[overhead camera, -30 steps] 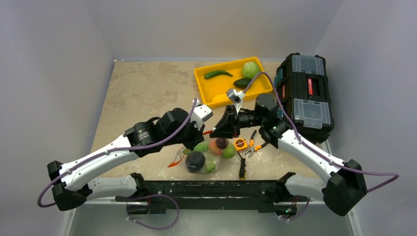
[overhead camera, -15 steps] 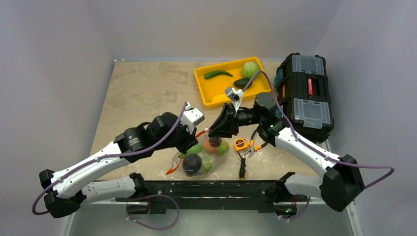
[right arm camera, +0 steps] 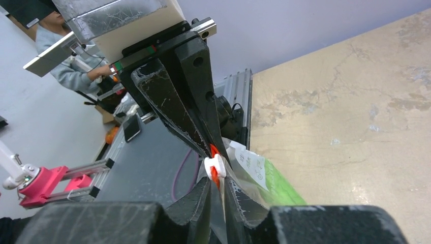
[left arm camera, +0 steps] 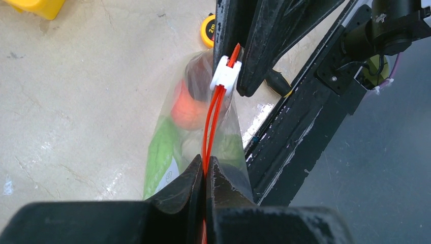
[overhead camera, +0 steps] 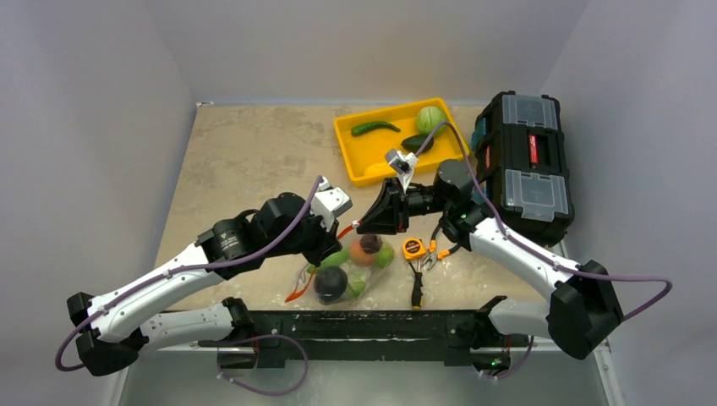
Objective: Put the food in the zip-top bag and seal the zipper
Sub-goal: Zip the zipper food storage bag at the center of the board.
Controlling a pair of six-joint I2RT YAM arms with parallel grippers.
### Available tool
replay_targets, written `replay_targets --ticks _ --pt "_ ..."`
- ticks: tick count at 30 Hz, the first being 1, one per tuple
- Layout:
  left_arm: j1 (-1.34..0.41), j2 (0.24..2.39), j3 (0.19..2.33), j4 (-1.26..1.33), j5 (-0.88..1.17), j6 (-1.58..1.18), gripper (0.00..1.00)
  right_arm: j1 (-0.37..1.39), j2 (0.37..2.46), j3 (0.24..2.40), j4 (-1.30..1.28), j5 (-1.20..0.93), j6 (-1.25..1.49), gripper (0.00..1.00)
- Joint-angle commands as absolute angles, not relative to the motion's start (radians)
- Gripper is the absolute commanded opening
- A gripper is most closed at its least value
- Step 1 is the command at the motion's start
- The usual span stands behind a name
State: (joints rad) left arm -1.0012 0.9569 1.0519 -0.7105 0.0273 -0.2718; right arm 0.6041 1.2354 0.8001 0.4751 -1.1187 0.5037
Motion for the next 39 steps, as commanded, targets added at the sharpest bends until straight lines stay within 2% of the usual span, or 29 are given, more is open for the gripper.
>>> replay_targets --ticks 1,3,6,10,12,17,18,20,23,24,25,29,35,39 --pt "-0.991 0.943 1.091 -0.658 0.058 -0.275 0.00 0.612 1.217 0.794 0.507 -1.138 0.483 0.17" --pt "-0.990 0.942 1.089 -0.658 0.058 -0.280 0.00 0.616 1.219 0.792 0.508 -1.140 0.482 0.16" --pt "-0.990 0.936 1.085 -0.654 0.060 -0.291 0.00 0.621 1.217 0.787 0.509 -1.136 0.481 0.09" --pt "-0.988 0.933 1.084 -0.650 0.071 -0.301 0.00 0.629 1.219 0.786 0.505 -1.132 0.474 0.08" --pt "-0.989 0.931 1.091 -0.655 0.072 -0.304 0.00 0.632 1.220 0.785 0.504 -1.129 0.470 0.01" --pt "-0.986 0.934 1.113 -0.674 0.074 -0.309 0.00 0.642 1.200 0.766 0.510 -1.093 0.469 0.00" --pt "-0.986 0.937 1.121 -0.680 0.074 -0.312 0.05 0.645 1.187 0.760 0.509 -1.072 0.469 0.00" --pt "-0.980 0.946 1.144 -0.684 0.083 -0.329 0.32 0.647 1.167 0.751 0.511 -1.050 0.469 0.00" --pt "-0.957 0.973 1.200 -0.675 0.174 -0.349 0.58 0.647 1.154 0.745 0.515 -1.040 0.464 0.00" --pt "-0.950 0.990 1.230 -0.674 0.207 -0.355 0.65 0.647 1.156 0.745 0.517 -1.046 0.463 0.00" --pt "-0.941 1.003 1.249 -0.672 0.225 -0.356 0.67 0.647 1.159 0.746 0.525 -1.054 0.467 0.00" --pt "-0.926 1.042 1.290 -0.663 0.258 -0.347 0.66 0.647 1.162 0.735 0.576 -1.072 0.501 0.00" --pt "-0.906 1.079 1.303 -0.655 0.293 -0.342 0.47 0.646 1.156 0.741 0.556 -1.061 0.491 0.00" --pt "-0.899 1.085 1.298 -0.650 0.290 -0.336 0.45 0.647 1.154 0.746 0.540 -1.058 0.481 0.00"
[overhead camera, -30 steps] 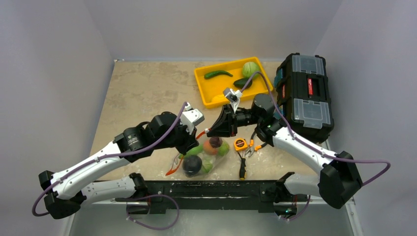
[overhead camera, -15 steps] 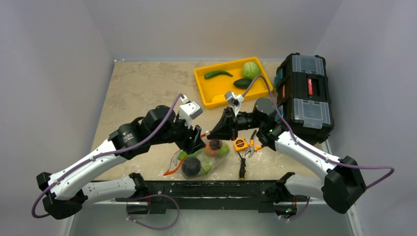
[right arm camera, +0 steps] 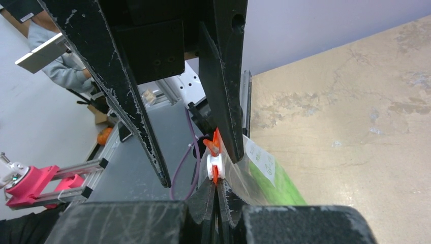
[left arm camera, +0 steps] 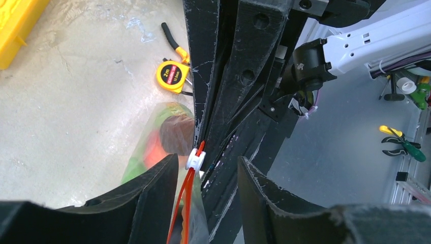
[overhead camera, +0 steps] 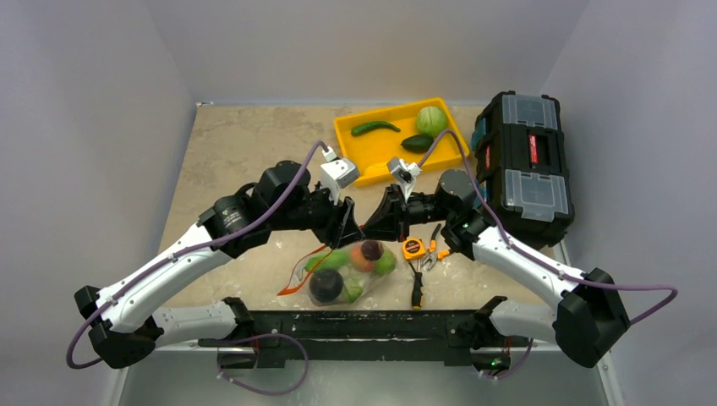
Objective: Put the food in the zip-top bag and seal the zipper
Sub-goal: Zip the zipper food storage bag at the center of the board.
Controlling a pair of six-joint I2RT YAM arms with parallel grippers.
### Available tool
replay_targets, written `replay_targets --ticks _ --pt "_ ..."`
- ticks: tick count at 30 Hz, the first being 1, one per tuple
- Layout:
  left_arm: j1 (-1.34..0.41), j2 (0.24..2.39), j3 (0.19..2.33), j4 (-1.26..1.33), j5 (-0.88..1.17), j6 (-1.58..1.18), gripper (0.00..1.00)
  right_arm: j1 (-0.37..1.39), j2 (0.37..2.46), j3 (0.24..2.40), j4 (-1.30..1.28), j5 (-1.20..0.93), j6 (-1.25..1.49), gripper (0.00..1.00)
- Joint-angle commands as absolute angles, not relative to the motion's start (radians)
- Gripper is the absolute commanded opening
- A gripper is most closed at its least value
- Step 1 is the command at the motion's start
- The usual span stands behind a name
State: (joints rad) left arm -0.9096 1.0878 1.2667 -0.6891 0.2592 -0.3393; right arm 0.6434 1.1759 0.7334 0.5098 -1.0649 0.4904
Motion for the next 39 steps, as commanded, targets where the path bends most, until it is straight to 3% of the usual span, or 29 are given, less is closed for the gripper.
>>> replay_targets --ticks 1,15,26,39 --pt "-0.897 1.087 1.298 -0.649 0.291 -0.336 0.44 0.647 1.155 0.748 0.536 -1.055 0.479 0.00" --pt "-0.889 1.105 1.281 -0.671 0.282 -0.317 0.01 0.647 1.136 0.740 0.514 -0.948 0.481 0.00" --pt "-0.889 1.086 1.227 -0.689 0.257 -0.314 0.00 0.652 1.019 0.628 0.661 -0.758 0.582 0.00" --pt "-0.887 1.002 1.163 -0.692 0.257 -0.323 0.00 0.648 1.023 0.627 0.671 -0.812 0.589 0.00"
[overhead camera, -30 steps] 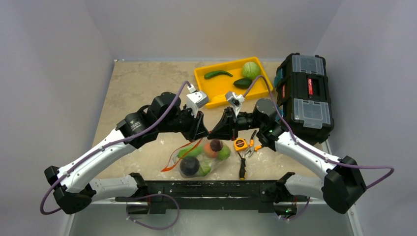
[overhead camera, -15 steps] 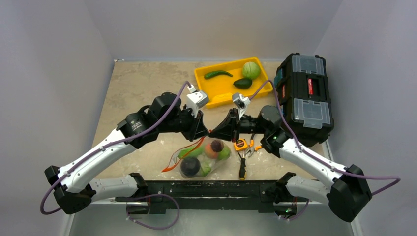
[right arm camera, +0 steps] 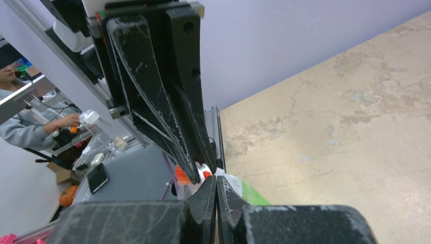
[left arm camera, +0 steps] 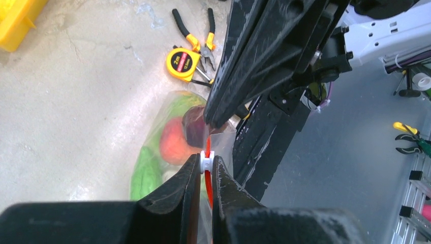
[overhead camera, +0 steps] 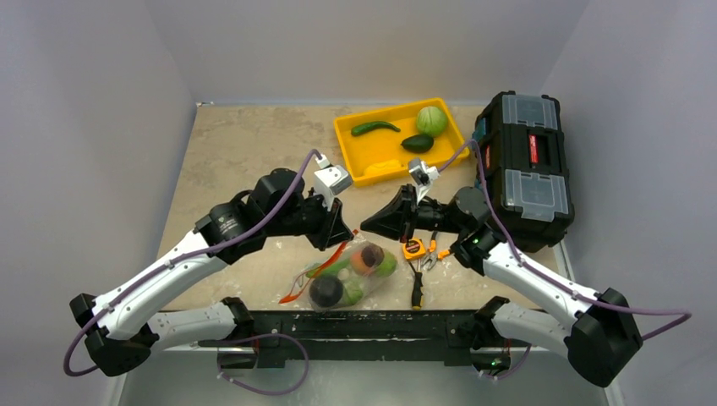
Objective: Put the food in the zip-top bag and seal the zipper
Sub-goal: Zip the zipper food storage bag at the center of the board.
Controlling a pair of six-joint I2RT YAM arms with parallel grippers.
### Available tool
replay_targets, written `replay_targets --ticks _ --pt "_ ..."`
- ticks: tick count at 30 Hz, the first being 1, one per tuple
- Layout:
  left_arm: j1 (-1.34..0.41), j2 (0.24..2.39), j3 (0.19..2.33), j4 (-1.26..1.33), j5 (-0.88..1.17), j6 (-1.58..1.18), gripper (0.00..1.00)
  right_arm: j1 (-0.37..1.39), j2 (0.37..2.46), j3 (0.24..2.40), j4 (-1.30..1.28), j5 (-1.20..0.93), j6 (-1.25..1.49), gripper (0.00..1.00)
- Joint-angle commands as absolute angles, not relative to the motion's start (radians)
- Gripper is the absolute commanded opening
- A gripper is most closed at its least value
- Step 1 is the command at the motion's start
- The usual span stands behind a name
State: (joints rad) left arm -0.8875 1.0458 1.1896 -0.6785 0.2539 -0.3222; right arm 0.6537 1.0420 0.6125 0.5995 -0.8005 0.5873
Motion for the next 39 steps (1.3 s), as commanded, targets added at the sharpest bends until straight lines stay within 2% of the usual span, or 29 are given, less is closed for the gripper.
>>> replay_targets --ticks 1,3,6,7,8,11,14,16,18,20,22,23,24,28,30,35,39 --pt "-0.886 0.998 1.161 -0.684 0.257 -0.325 0.00 0.647 1.039 0.635 0.671 -0.850 0.581 0.00" --pt "-0.886 1.001 1.168 -0.681 0.258 -0.325 0.00 0.647 1.078 0.664 0.675 -0.978 0.579 0.03" --pt "-0.884 1.009 1.178 -0.682 0.255 -0.324 0.00 0.647 1.118 0.707 0.636 -1.137 0.572 0.32" --pt "-0.884 1.007 1.178 -0.679 0.255 -0.322 0.00 0.647 1.124 0.736 0.563 -1.151 0.509 0.45" --pt "-0.884 1.006 1.178 -0.678 0.255 -0.321 0.00 0.647 1.127 0.761 0.465 -1.153 0.441 0.52" --pt "-0.882 0.999 1.179 -0.673 0.255 -0.323 0.00 0.650 1.136 0.804 0.308 -1.154 0.338 0.63" --pt "-0.882 0.992 1.180 -0.659 0.265 -0.328 0.00 0.663 1.163 0.814 0.313 -1.147 0.343 0.64" --pt "-0.883 0.986 1.180 -0.650 0.270 -0.332 0.00 0.684 1.190 0.819 0.334 -1.140 0.354 0.62" --pt "-0.882 0.983 1.181 -0.648 0.270 -0.334 0.00 0.703 1.214 0.825 0.364 -1.130 0.374 0.53" --pt "-0.882 0.980 1.183 -0.654 0.266 -0.336 0.00 0.708 1.231 0.825 0.407 -1.123 0.406 0.37" --pt "-0.882 0.976 1.186 -0.670 0.252 -0.336 0.00 0.709 1.230 0.811 0.459 -1.107 0.433 0.14" --pt "-0.882 0.972 1.187 -0.683 0.240 -0.335 0.01 0.709 1.226 0.806 0.462 -1.095 0.435 0.06" --pt "-0.881 0.968 1.187 -0.693 0.227 -0.334 0.07 0.708 1.223 0.801 0.465 -1.088 0.437 0.00" --pt "-0.882 0.939 1.164 -0.722 0.174 -0.335 0.43 0.708 1.207 0.784 0.477 -1.061 0.448 0.00" --pt "-0.882 0.925 1.149 -0.734 0.158 -0.340 0.55 0.708 1.199 0.770 0.494 -1.036 0.467 0.00" --pt "-0.885 0.895 1.096 -0.702 0.155 -0.366 0.58 0.708 1.188 0.756 0.519 -0.999 0.506 0.00" --pt "-0.899 0.893 1.100 -0.674 0.139 -0.371 0.54 0.708 1.176 0.771 0.476 -0.945 0.515 0.00"
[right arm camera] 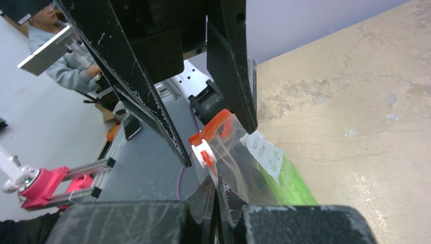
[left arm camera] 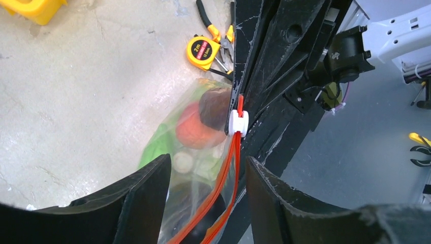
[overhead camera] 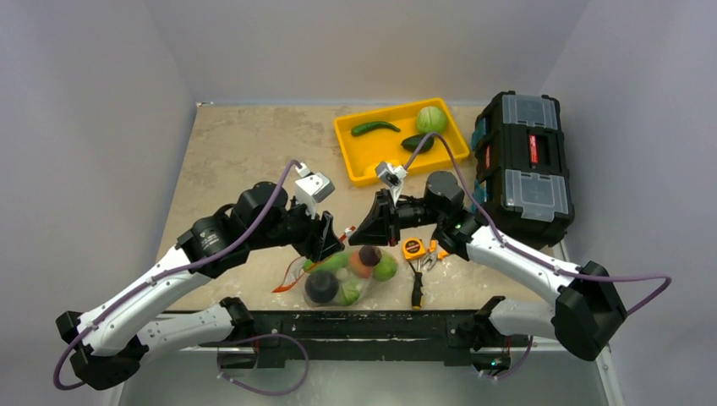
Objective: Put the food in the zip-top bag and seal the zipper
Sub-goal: Zip the zipper food storage bag at the center of the board.
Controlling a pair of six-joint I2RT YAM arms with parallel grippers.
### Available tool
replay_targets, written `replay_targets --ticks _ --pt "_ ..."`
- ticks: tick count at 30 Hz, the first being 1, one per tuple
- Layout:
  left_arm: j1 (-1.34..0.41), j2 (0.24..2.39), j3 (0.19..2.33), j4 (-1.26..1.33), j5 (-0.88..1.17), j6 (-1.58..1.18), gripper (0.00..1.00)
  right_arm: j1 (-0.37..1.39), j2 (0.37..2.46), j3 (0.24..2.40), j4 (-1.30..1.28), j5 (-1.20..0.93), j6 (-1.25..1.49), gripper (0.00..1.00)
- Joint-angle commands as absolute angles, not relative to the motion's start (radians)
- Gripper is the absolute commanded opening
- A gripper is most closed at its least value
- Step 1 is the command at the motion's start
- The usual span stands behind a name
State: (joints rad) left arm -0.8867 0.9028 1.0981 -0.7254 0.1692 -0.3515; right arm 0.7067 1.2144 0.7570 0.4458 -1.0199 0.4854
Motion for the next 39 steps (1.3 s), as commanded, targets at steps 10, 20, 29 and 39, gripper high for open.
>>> replay_targets --ticks 10,20,29,39 --pt "-0.954 0.926 1.140 -0.714 0.013 -0.328 0.36 0.708 1.121 0.790 0.421 -0.851 0.558 0.00" --pt "-0.954 0.918 1.133 -0.693 0.050 -0.309 0.00 0.708 1.124 0.853 0.289 -0.910 0.471 0.27" --pt "-0.951 0.918 1.143 -0.711 0.095 -0.288 0.00 0.708 1.167 0.992 0.069 -0.899 0.390 0.46" --pt "-0.951 0.924 1.149 -0.710 0.111 -0.295 0.00 0.710 1.182 0.999 0.143 -0.964 0.428 0.33"
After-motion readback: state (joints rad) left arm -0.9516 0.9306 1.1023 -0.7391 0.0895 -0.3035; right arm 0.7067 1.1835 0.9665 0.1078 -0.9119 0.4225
